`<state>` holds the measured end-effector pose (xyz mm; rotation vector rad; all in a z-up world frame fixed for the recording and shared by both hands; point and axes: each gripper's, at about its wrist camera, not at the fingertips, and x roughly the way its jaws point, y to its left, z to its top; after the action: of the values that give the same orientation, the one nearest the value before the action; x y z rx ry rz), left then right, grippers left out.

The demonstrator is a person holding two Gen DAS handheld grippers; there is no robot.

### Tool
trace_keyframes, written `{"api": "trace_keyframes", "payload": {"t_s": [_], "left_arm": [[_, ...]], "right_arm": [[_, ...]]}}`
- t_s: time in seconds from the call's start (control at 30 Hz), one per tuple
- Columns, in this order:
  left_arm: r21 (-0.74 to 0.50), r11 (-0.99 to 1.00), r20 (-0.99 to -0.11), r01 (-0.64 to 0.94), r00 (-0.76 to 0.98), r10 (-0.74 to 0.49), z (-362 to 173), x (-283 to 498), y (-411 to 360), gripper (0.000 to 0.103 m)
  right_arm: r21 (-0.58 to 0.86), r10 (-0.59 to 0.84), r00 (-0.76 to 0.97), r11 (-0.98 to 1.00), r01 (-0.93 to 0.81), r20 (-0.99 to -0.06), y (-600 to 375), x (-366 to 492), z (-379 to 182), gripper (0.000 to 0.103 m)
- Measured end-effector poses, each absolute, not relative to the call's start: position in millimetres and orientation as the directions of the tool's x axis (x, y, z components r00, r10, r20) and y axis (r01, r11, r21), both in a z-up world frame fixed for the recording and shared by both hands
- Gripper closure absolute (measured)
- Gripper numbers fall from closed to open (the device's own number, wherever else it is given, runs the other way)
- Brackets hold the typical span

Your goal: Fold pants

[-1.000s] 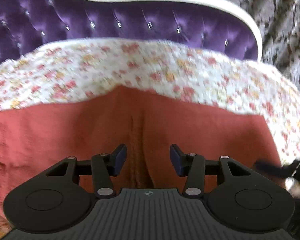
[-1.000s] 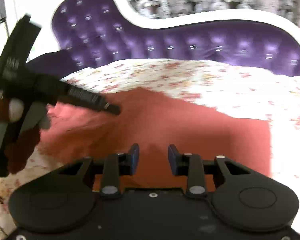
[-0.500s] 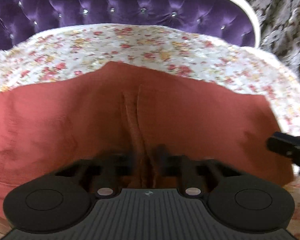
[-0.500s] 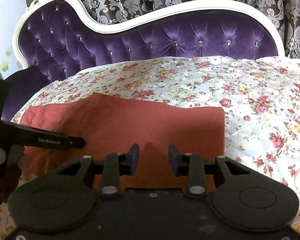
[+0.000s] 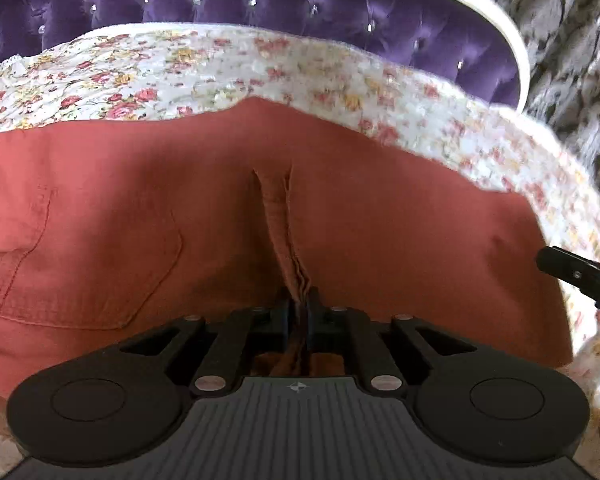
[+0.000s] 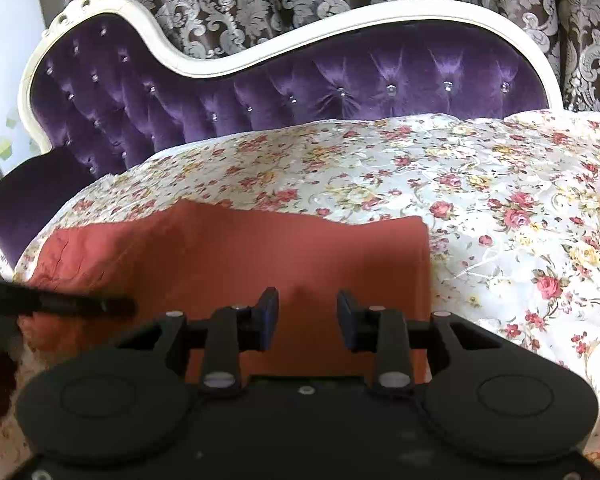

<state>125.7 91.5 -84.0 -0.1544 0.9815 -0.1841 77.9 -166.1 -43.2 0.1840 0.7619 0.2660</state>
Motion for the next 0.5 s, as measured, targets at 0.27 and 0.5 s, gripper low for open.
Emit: {"api": "trace_keyframes", "payload": {"t_s": [0.27,0.5], "left_arm": [[-0.188,0.976,-0.808,0.110,0.548,-0.217,-82,123,89,0.092],[-0.194,0.972,-0.801,0.132,0.551,-0.235,-83,119,93,0.092]], "right_arm": [[0.194,0.171,0.684,0.980,-0.044,-0.709,-185,140,-62,0.075],[0.246,0.127,0.677,0.966,0.082,-0.725,-216,139,-60,0.078]]}}
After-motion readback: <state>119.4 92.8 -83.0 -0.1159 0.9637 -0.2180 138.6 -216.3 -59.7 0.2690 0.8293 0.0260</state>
